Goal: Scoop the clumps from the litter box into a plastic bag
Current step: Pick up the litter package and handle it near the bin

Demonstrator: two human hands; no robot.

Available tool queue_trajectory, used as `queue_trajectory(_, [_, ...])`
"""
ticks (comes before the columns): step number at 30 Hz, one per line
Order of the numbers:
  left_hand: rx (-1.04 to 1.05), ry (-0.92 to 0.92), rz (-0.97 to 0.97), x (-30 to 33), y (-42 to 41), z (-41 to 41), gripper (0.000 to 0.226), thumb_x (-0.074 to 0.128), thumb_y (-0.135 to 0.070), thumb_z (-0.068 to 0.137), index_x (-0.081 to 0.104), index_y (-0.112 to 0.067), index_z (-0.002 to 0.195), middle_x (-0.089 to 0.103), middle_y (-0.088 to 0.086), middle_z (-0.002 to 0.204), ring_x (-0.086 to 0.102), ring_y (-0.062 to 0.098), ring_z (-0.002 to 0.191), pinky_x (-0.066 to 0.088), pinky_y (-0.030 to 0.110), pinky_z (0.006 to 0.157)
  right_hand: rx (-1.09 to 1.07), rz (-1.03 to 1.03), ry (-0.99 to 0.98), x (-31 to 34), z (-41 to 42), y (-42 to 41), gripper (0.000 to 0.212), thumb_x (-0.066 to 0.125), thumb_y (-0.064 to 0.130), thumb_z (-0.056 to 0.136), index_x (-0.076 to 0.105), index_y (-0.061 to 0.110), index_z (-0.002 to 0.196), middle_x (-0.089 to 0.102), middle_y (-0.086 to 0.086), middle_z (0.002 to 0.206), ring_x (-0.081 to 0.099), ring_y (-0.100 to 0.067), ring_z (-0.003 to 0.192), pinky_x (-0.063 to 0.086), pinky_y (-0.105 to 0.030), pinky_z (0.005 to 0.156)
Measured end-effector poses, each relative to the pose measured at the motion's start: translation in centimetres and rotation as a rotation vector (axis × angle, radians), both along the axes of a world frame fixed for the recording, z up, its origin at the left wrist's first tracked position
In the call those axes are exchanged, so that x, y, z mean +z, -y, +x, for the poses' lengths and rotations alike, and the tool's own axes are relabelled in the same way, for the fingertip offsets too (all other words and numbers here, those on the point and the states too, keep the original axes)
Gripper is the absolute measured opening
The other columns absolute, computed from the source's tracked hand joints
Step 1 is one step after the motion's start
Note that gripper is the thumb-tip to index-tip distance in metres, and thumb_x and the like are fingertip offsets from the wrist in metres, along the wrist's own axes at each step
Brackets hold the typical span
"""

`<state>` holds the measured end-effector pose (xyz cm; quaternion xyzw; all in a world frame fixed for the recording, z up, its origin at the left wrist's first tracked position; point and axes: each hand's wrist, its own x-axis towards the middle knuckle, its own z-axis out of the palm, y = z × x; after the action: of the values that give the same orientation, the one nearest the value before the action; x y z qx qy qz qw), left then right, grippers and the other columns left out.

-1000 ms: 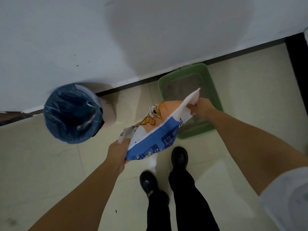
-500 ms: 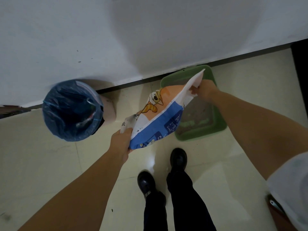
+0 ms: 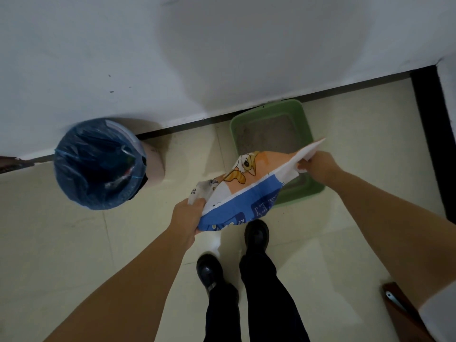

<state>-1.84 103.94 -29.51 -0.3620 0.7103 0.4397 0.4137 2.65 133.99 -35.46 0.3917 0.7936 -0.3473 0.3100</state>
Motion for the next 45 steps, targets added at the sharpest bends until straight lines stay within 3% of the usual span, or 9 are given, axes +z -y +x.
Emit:
queue_trajectory(5, [0.046,0.028,-0.038,0.6,1.9,1.6,0.019,0.056,-0.020,0.093,0.055,-0.007,0.107,0.065,0.016,0.100,0.063,0.029,0.083,0.053,0.036,0.067,0.057,-0.024,-0.019,-0.1,-1.5,1.6,0.039,0.054,0.027,0.093,0.058,-0.005,0.115,0.063,-0.022,0.114,0.060,-0.034,0.101,0.045,-0.033,0.080])
queue_trajectory(13, [0.075,-0.017,0.042,1.2,1.9,0.1,0.023,0.051,-0.016,0.095,0.055,-0.002,0.113,0.064,0.017,0.098,0.064,0.033,0.087,0.055,0.036,0.070,0.050,-0.036,-0.062,0.0,-6.0,1.5,0.035,0.054,0.020,0.093,0.056,-0.003,0.119,0.061,-0.019,0.118,0.058,-0.033,0.109,0.046,-0.038,0.094])
queue_trajectory(19, [0.087,-0.104,0.017,1.1,-1.4,-3.0,0.007,0.054,-0.014,0.092,0.059,-0.013,0.087,0.064,0.011,0.088,0.063,0.026,0.076,0.053,0.037,0.070,0.016,0.038,0.021,-0.2,-7.5,-0.4,0.033,0.045,0.014,0.097,0.050,-0.003,0.125,0.056,-0.021,0.127,0.054,-0.034,0.116,0.042,-0.037,0.099])
queue_trajectory(23, [0.072,-0.124,0.005,0.8,-1.4,-4.4,0.014,0.057,-0.020,0.090,0.059,-0.008,0.098,0.066,0.013,0.095,0.065,0.031,0.085,0.054,0.043,0.078,-0.026,0.020,-0.005,0.1,-8.6,0.0,0.037,0.036,0.007,0.099,0.043,-0.004,0.133,0.048,-0.021,0.135,0.046,-0.033,0.125,0.035,-0.036,0.105])
queue_trajectory(27, [0.076,-0.129,-0.004,0.5,-0.1,-4.7,0.008,0.052,-0.017,0.093,0.055,-0.014,0.087,0.061,0.007,0.087,0.060,0.020,0.073,0.050,0.032,0.064,-0.003,-0.045,-0.045,-0.4,-10.2,0.7,0.030,0.044,0.010,0.096,0.052,-0.001,0.124,0.058,-0.016,0.123,0.056,-0.029,0.112,0.043,-0.029,0.089])
queue_trajectory(29, [0.087,-0.133,0.003,0.6,0.1,-4.5,0.014,0.051,-0.014,0.094,0.053,-0.017,0.081,0.056,0.002,0.081,0.055,0.014,0.069,0.047,0.027,0.062,-0.023,-0.060,-0.065,-0.5,-10.6,0.4,0.030,0.048,0.011,0.095,0.054,-0.002,0.121,0.059,-0.017,0.121,0.056,-0.030,0.112,0.045,-0.033,0.094])
queue_trajectory(35, [0.049,-0.104,-0.022,0.6,0.2,-4.6,0.012,0.053,-0.013,0.091,0.056,-0.011,0.080,0.061,0.014,0.089,0.059,0.025,0.071,0.051,0.039,0.072,0.126,0.037,0.025,-1.1,-7.9,0.9,0.032,0.039,0.011,0.098,0.050,-0.005,0.123,0.057,-0.022,0.123,0.056,-0.034,0.112,0.045,-0.036,0.097])
queue_trajectory(40, [-0.023,-0.083,-0.046,0.8,0.9,-3.7,0.009,0.056,-0.015,0.089,0.057,-0.007,0.089,0.061,0.015,0.088,0.060,0.029,0.075,0.049,0.033,0.064,0.157,-0.001,0.162,-1.4,-4.6,0.6,0.030,0.048,0.013,0.095,0.052,0.001,0.122,0.055,-0.021,0.128,0.053,-0.035,0.117,0.043,-0.038,0.101])
queue_trajectory(45, [-0.041,-0.057,-0.045,1.3,1.7,-2.7,0.010,0.055,-0.011,0.091,0.056,-0.010,0.080,0.060,0.012,0.081,0.059,0.025,0.069,0.050,0.031,0.059,0.058,0.018,0.070,-1.2,-3.4,2.7,0.037,0.041,0.012,0.099,0.043,-0.001,0.133,0.050,-0.018,0.135,0.050,-0.031,0.124,0.039,-0.035,0.105])
